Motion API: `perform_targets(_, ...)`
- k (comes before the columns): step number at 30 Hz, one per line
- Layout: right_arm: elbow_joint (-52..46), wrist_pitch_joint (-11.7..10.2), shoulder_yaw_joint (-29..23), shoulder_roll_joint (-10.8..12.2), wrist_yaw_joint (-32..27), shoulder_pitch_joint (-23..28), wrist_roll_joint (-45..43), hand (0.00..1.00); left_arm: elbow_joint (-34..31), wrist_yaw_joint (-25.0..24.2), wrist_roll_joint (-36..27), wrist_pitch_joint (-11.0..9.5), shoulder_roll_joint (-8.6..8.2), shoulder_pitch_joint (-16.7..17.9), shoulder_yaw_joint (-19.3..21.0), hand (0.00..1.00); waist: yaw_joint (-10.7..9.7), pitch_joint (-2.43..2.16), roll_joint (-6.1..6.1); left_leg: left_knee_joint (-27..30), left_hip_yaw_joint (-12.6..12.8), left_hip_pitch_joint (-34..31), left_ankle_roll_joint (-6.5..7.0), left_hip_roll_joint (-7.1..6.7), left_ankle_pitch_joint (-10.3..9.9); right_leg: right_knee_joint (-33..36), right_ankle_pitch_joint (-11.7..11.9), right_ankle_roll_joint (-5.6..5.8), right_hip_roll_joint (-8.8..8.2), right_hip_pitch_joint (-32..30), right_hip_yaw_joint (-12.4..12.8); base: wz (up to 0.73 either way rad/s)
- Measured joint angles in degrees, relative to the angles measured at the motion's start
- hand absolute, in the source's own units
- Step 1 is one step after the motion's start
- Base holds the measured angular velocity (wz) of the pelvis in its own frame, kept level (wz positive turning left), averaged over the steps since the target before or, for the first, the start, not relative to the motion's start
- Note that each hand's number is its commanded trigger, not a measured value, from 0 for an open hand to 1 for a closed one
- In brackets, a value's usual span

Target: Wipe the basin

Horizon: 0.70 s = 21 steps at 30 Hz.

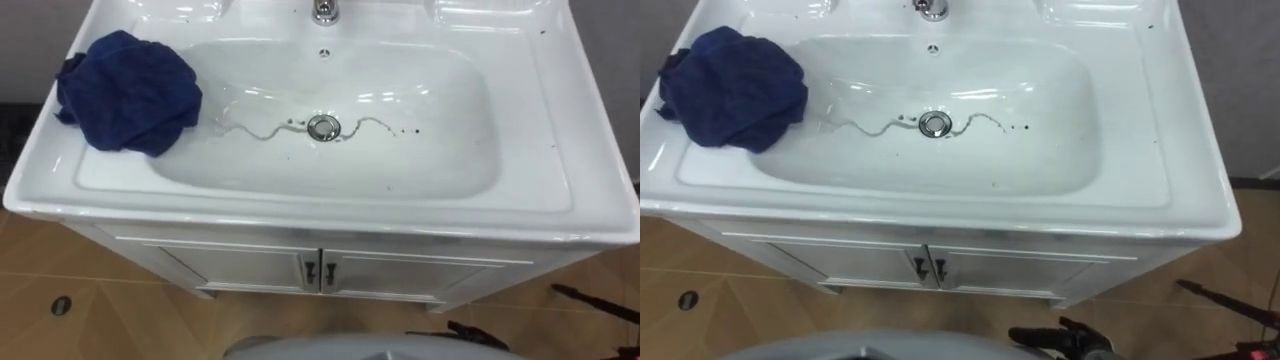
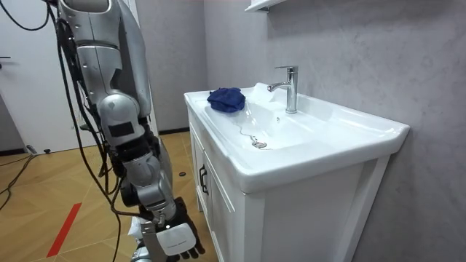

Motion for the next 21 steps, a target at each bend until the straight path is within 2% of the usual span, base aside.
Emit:
perform_targets(4,-1.7,0.0,-0.1,-0.8,-0.4,1.4,-0.6,0.0,-5.6,7.5,-0.6,-0.1,0.97,0.4,5.3,0.0,1.5,-0.15,0.41,0.5,-0.4,-0.4,-0.05,-0.23,0.1,-0.1,-0.3,-0.09,-0.12,-0.2,-0.5,0.09)
perform_targets(6,-4.2,0.4,-0.3,-1.4,-1.0,2.1,-2.7,0.0,-11.0,12.8,-0.6,-1.1,1.58,1.0,7.5,0.0,1.9,-0.4,1.06,0.9,-1.2,-0.7,-0.04,-0.47,0.1,-0.1,-0.4,-0.04,-0.24,-0.2,-0.8,0.13)
perform_targets(10,-5.0,0.8,-0.6,-2.6,-2.3,2.6,-5.4,0.0,-18.6,21.3,-2.2,-3.8,3.84,0.9,8.1,0.0,3.1,-0.94,1.91,0.7,-1.9,-0.7,0.07,-0.79,0.2,0.0,-0.6,0.19,-0.5,-0.1,-1.6,0.1)
perform_targets(12,-6.2,1.1,-1.3,-3.6,-3.3,3.1,-7.8,0.0,-23.7,26.3,-2.2,-4.7,5.0,0.1,10.1,0.0,3.6,-1.14,2.49,0.6,-2.0,-0.6,0.14,-0.86,0.3,0.0,-0.6,0.21,-0.62,-0.2,-2.0,0.04)
perform_targets(16,-7.5,1.1,-2.7,-4.2,-5.0,4.7,-10.6,0.0,-33.8,32.3,-2.0,-5.8,6.54,-0.2,11.3,0.0,4.4,-1.17,2.98,0.5,-2.2,-0.6,0.14,-0.83,0.3,0.0,-0.6,0.2,-0.57,-0.4,-1.9,0.0)
perform_targets(18,-7.6,1.1,-3.7,-4.4,-5.4,5.0,-12.8,0.0,-37.4,35.0,-1.9,-6.4,9.15,-2.3,13.9,0.0,4.8,-1.25,3.45,0.4,-2.2,-0.7,0.13,-0.8,0.3,0.1,-0.6,0.2,-0.53,-0.5,-1.9,0.0)
perform_targets(19,-7.6,1.1,-3.7,-4.5,-5.4,5.1,-13.3,0.0,-38.3,35.6,-1.9,-6.6,9.85,-2.7,14.4,0.0,4.8,-1.23,3.59,0.4,-2.2,-0.6,0.13,-0.81,0.3,0.1,-0.6,0.2,-0.53,-0.5,-1.9,0.0)
perform_targets(21,-7.9,1.1,-3.8,-4.8,-5.8,5.4,-13.8,0.0,-43.4,38.5,-1.6,-7.3,12.3,-3.5,14.8,0.0,4.8,-1.12,4.14,0.3,-2.1,-0.6,0.14,-0.85,0.3,0.1,-0.6,0.21,-0.57,-0.5,-1.9,0.0)
